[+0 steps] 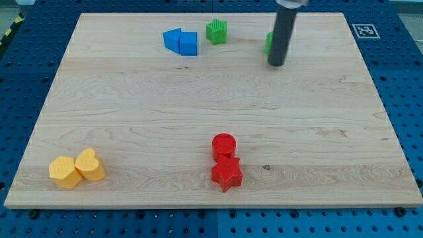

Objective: Slide the green circle slightly towards the blue cube

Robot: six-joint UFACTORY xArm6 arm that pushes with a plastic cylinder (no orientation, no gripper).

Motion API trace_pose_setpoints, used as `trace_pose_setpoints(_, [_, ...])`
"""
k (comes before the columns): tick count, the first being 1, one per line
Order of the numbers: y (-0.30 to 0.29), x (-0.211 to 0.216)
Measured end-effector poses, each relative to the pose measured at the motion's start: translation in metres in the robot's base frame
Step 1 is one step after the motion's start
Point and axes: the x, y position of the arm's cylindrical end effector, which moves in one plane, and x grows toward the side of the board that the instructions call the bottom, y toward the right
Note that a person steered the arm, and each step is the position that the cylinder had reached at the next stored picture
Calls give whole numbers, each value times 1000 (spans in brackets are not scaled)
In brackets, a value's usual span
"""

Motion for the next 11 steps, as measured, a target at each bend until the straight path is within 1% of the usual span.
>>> trace_pose_setpoints(1, [38, -9])
trace_pose_setpoints(2, [41, -36])
trace_pose_setpoints(4, [21, -39])
trace_pose_setpoints(5, [-5, -39])
trace_pose_setpoints(6, [-9, -40])
trace_pose_setpoints(7, [-6, -61])
trace_pose_setpoints(8, [-6, -102])
trace_pose_setpoints(9, [-38, -125])
trace_pose_setpoints(10, [-84, -131])
trace_pose_setpoints(11, [-112, -135])
